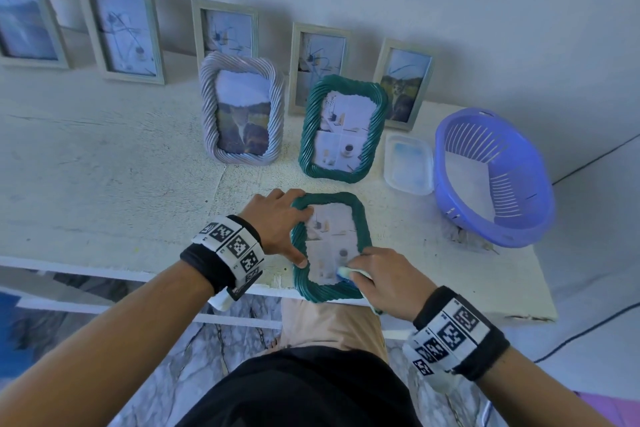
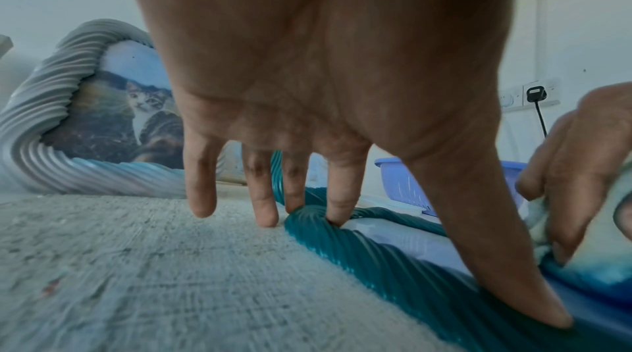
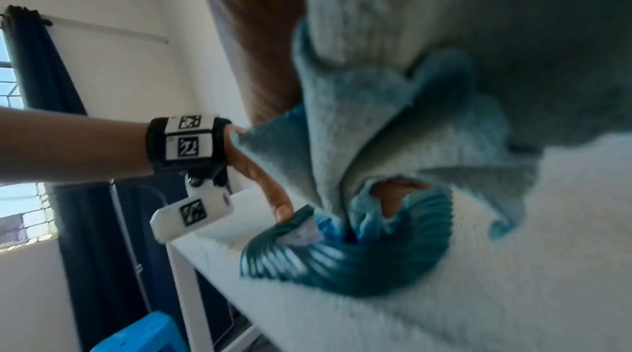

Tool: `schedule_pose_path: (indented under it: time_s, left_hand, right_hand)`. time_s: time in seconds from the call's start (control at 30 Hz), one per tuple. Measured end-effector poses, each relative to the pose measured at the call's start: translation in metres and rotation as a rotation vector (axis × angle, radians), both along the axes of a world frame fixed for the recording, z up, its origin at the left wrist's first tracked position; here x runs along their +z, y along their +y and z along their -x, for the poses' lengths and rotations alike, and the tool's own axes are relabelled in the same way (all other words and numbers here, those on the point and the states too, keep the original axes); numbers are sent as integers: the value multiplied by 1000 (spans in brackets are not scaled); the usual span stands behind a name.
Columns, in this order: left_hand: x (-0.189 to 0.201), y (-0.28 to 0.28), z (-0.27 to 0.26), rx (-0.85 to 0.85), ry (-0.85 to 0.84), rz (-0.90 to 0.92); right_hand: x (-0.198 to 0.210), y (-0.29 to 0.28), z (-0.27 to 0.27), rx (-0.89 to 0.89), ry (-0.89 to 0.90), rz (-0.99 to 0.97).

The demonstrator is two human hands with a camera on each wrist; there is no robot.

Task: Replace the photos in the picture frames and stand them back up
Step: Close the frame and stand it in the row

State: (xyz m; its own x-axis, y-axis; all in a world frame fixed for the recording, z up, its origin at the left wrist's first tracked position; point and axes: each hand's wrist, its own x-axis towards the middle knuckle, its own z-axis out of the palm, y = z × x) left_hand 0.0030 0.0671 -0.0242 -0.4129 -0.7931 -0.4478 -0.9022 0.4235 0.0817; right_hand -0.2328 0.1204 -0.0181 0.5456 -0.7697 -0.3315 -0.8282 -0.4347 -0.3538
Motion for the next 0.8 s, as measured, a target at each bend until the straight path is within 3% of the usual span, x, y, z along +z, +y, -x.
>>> schedule_pose_path:
  time_s: [0.1, 0.23, 0.33, 0.6, 0.8]
  left_hand:
    - [0, 2, -1, 15, 18, -11]
    - [-3, 4, -2, 36, 38, -37]
    - [-5, 5, -2, 50, 49, -46]
    - [-12, 10, -8, 68, 97, -66]
    - [-15, 12, -9, 98, 137, -58]
  right_hand:
    - [5, -11, 8, -34, -85, 26]
    - [22, -44, 14, -249, -165, 196]
    - [22, -80, 15, -394, -76, 328]
    - [16, -167, 9, -551, 266, 339]
    - [5, -191, 8, -669, 273, 240]
